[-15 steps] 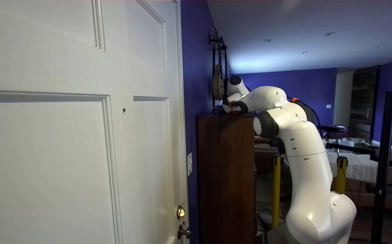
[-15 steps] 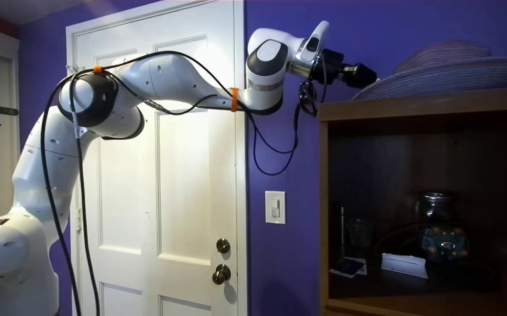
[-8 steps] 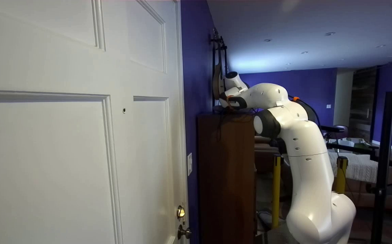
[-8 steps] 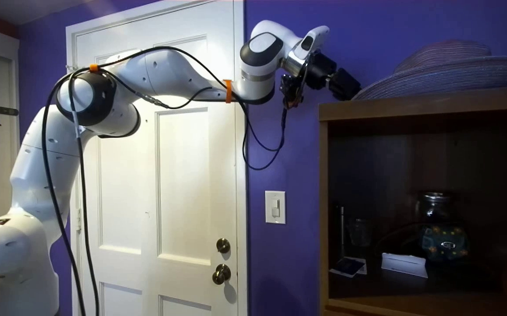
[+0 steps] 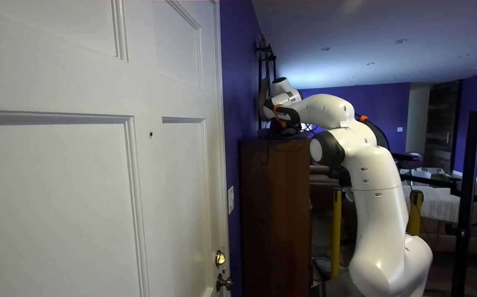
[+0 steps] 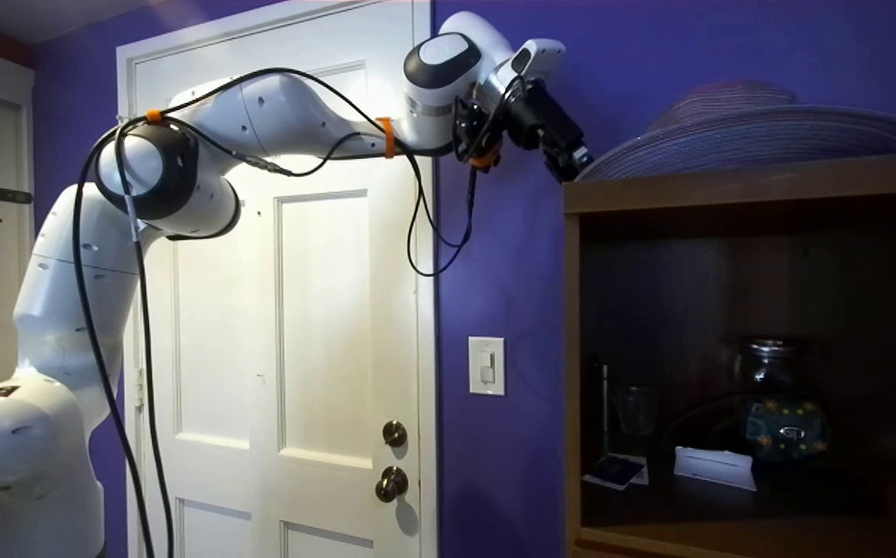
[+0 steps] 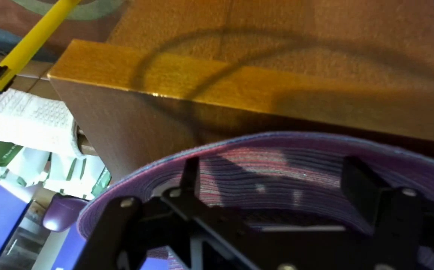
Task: Remove the hat from on top of the cabinet and hang it on the door
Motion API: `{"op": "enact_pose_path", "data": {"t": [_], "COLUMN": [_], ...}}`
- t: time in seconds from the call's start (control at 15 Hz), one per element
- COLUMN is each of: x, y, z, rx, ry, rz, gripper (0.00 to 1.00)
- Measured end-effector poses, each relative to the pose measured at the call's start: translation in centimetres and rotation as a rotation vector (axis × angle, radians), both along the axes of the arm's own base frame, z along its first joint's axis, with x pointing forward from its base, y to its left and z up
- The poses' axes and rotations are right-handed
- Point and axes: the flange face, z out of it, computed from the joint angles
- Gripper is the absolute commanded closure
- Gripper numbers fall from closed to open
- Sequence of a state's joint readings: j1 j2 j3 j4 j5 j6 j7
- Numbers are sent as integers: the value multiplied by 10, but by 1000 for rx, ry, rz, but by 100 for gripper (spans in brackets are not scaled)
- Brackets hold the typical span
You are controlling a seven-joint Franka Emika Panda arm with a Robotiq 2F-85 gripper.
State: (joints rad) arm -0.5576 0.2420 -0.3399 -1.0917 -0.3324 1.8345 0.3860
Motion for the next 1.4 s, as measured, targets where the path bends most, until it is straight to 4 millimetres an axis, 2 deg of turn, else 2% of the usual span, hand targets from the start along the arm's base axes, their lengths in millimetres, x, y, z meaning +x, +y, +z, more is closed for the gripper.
{"op": "enact_pose_path", "data": {"t": [0.73,0.93,1.2,1.4], "x": [-3,-4,4,11], "y": [24,26,24,15], "z": [6,26,61,71], "rx": [125,77,-107,-198], "ry": [52,6,-120,-216], "rz": [-3,12,85,132], "gripper": [0,0,0,0]}}
